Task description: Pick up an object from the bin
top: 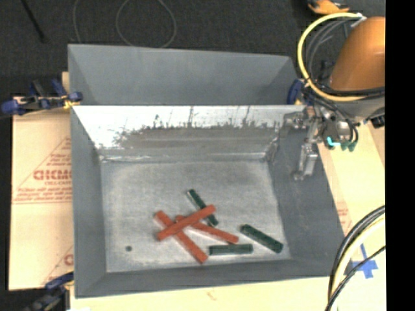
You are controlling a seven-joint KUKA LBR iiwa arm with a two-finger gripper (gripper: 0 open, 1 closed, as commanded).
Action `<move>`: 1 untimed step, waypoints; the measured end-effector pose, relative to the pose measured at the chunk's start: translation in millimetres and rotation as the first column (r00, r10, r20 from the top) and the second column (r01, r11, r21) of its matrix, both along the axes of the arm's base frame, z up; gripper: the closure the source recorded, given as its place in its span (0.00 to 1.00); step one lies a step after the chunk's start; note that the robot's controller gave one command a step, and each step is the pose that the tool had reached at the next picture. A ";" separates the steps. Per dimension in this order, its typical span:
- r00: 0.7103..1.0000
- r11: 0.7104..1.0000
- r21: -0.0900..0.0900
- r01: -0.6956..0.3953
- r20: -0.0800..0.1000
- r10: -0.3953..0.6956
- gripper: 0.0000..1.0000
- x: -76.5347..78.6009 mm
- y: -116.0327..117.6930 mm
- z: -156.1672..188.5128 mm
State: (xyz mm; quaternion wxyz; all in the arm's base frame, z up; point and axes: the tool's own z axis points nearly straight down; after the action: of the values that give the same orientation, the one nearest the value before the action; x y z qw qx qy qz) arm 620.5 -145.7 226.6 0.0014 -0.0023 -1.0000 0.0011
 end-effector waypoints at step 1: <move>0.984 0.984 0.001 -0.180 0.002 0.180 0.00 -67.1 18.3 -159.4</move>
Offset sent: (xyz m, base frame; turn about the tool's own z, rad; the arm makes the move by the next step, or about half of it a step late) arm -0.0660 0.0192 -0.1566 -0.1824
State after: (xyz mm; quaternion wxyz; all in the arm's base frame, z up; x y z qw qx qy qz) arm 553.4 -127.4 67.2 0.0005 0.0880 -0.9961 0.0007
